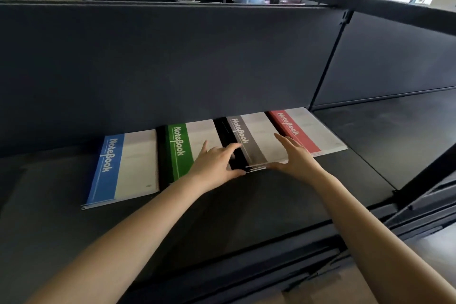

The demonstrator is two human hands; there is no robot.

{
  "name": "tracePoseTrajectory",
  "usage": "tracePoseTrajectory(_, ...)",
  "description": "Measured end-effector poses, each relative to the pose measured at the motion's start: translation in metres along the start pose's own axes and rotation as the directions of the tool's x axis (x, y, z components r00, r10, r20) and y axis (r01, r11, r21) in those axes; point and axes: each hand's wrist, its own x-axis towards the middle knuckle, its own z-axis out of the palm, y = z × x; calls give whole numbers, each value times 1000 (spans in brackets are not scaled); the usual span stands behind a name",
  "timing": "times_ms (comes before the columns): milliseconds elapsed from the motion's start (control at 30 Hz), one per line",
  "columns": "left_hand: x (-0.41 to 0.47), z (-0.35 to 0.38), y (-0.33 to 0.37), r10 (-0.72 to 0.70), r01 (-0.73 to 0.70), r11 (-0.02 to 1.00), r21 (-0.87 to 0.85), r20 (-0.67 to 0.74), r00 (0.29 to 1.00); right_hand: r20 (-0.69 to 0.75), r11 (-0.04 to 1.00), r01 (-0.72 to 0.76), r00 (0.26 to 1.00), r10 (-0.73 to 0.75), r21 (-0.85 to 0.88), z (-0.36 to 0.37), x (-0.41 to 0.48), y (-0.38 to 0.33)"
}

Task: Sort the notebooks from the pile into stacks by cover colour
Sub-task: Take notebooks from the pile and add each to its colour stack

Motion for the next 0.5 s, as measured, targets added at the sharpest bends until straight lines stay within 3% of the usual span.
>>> tracePoseTrajectory(100, 14, 9, 12, -14, 5, 990, 143, 60, 998, 5, 999, -30, 1000, 30, -11, -5, -2, 17)
tracePoseTrajectory(233, 24, 21, 19, -54, 46, 973, 227, 29, 998, 7, 1000, 21, 1000, -21, -19, -2, 0, 25)
tracePoseTrajectory(500, 23, 28, 17, -144, 150, 986, -77, 82, 986, -14, 990, 55, 998, -53, 128, -1, 4, 35)
